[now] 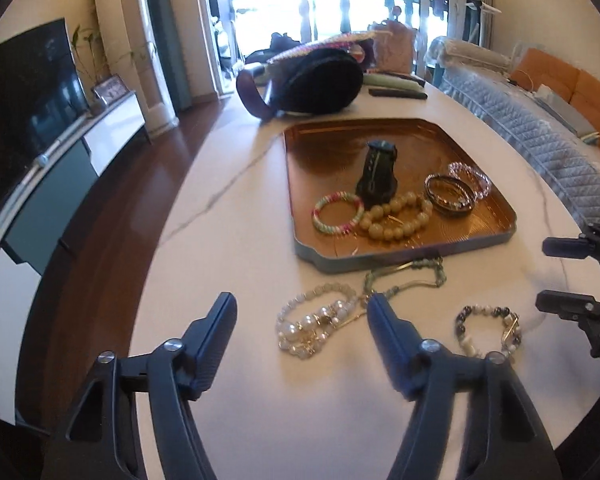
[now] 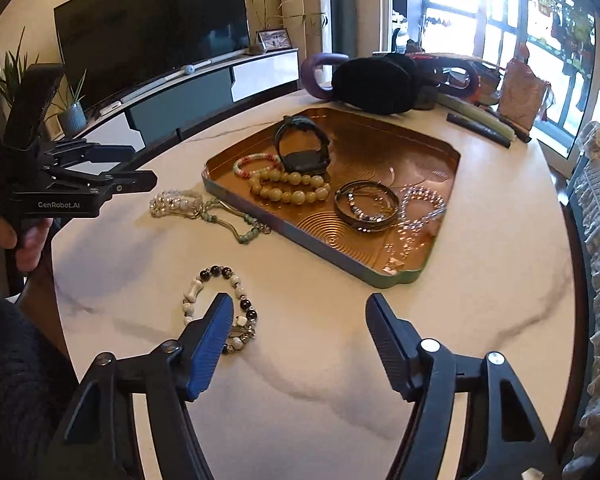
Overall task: Organize jewelry
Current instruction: 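Grasp the black-white beaded bracelet with the right gripper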
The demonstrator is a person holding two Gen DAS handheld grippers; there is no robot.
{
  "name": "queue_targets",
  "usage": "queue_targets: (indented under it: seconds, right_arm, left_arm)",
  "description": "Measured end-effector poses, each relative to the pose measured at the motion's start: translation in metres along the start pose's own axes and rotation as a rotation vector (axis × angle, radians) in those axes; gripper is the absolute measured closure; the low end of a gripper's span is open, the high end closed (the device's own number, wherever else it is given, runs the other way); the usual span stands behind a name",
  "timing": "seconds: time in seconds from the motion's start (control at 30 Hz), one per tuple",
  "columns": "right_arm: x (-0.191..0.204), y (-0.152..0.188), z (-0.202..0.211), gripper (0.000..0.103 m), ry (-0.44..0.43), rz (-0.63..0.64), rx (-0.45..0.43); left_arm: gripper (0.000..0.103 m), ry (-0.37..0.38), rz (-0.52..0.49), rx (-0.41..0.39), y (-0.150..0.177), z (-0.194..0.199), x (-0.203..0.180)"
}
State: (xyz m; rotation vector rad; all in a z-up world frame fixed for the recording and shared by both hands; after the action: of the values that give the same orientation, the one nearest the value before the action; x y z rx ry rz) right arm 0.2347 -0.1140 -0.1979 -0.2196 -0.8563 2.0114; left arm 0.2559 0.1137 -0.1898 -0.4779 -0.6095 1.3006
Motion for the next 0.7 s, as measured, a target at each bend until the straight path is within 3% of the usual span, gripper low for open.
queue_targets:
  seconds: [0.1,0.2,0.3,0.53,0.7]
  right_arm:
    - [0.002,0.0,-0.008,0.049,-0.037,-0.022,0.015]
    - [0.01,-0.002,-0.014,0.053,-0.053,-0.006,0.02]
    - [0.021,-0.002,-0.021,0.059,-0.069,0.035,0.038]
    - [0.031,0.003,-0.045,0.06,-0.067,0.093,0.11]
    - [0.033,0.002,-0.047,0.061,-0.044,0.124,0.106]
  left_arm:
    - [0.059,0.05,-0.025,0.05,0.007,-0.01,-0.003]
    - [0.072,0.08,-0.055,0.095,0.014,-0.022,-0.007]
    - [0.075,0.061,-0.095,0.105,0.018,-0.029,-0.008]
    - [0.075,0.062,-0.065,0.094,0.015,-0.031,-0.001]
    - [0.075,0.042,-0.064,0.082,0.011,-0.034,0.003]
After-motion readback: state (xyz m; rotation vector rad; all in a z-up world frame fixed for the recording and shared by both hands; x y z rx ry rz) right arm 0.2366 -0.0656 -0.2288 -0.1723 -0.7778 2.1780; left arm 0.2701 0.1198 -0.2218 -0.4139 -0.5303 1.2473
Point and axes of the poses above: each gripper's, at about its wrist camera, not at the fingertips, and z roughly against the way its jaws point, x to its left, y to its underside, the point moved 2 cm from there along -z, roughly the way its jaws point, and after that the axes turned 8 degrees about -y, right-handed, at the moved point
